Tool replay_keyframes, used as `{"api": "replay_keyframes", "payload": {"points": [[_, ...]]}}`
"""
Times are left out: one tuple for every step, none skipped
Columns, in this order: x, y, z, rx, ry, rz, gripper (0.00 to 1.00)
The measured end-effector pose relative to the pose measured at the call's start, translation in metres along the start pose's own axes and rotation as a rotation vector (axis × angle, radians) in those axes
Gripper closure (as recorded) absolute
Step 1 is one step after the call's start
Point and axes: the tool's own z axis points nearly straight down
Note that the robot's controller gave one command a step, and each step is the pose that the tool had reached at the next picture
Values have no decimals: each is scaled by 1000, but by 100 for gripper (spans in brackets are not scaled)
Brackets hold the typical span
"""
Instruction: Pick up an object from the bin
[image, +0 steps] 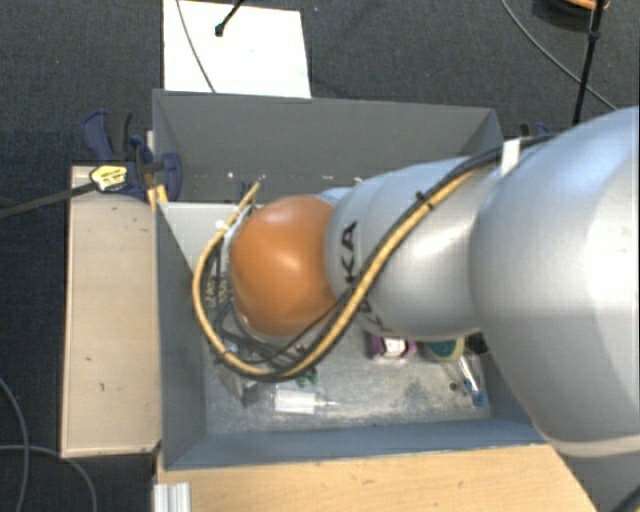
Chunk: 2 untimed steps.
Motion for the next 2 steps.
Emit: {"api": "replay_keyframes", "payload": {"points": [[1, -1, 3, 0, 6, 5, 0], [38, -102, 61, 4, 13, -94, 0]]}}
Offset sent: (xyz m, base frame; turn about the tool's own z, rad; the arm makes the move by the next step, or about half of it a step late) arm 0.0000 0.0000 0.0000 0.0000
